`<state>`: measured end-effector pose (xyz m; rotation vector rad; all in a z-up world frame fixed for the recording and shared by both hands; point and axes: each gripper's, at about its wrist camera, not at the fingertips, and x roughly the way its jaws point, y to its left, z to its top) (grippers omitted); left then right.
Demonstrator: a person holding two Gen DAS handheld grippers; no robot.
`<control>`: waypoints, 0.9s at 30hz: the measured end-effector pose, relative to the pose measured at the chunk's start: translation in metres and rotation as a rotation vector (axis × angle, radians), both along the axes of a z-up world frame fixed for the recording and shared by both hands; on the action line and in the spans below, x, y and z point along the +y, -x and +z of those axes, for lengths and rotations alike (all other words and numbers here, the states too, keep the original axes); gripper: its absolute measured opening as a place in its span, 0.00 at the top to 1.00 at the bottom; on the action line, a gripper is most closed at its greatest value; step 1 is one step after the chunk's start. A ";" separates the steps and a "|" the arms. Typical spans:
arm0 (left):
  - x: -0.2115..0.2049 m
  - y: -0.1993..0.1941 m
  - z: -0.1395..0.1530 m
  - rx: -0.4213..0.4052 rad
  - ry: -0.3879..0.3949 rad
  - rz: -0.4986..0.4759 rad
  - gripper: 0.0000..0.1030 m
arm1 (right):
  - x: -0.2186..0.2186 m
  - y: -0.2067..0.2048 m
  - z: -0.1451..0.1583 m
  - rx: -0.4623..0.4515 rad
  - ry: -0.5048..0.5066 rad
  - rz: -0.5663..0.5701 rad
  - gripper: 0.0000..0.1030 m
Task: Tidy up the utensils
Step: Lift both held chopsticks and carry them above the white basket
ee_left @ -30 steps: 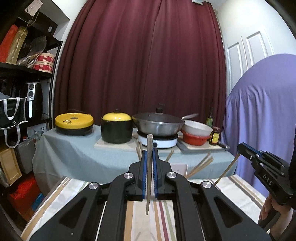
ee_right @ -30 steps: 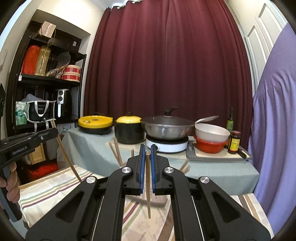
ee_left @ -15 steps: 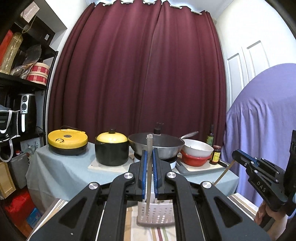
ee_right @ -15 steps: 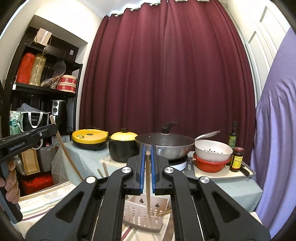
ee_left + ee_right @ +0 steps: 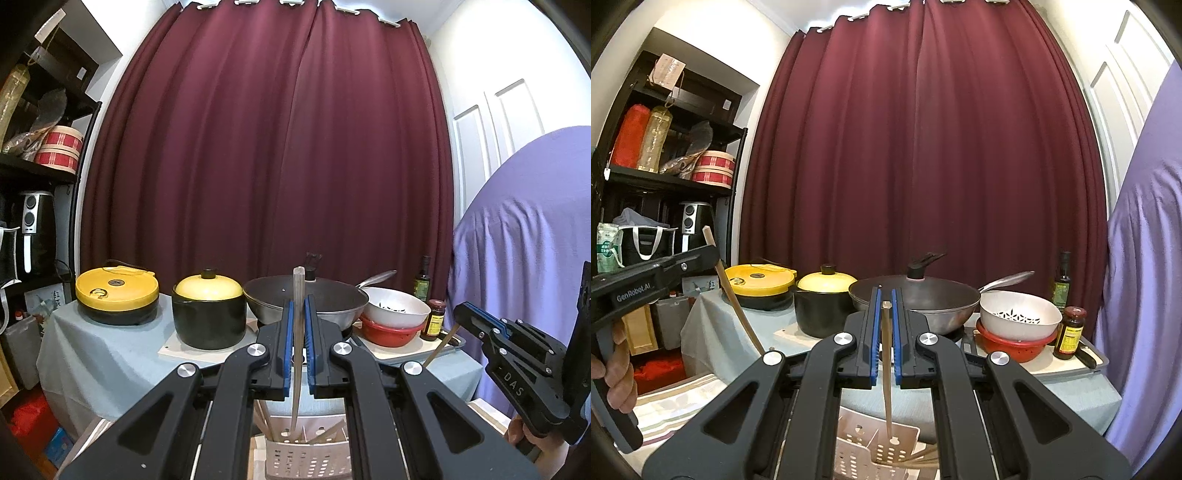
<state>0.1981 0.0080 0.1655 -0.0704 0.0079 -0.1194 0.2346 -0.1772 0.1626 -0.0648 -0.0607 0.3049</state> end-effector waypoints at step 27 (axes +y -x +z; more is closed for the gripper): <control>-0.007 -0.065 -0.058 0.142 -0.008 -0.009 0.94 | 0.009 -0.074 -0.064 0.173 0.016 -0.019 0.94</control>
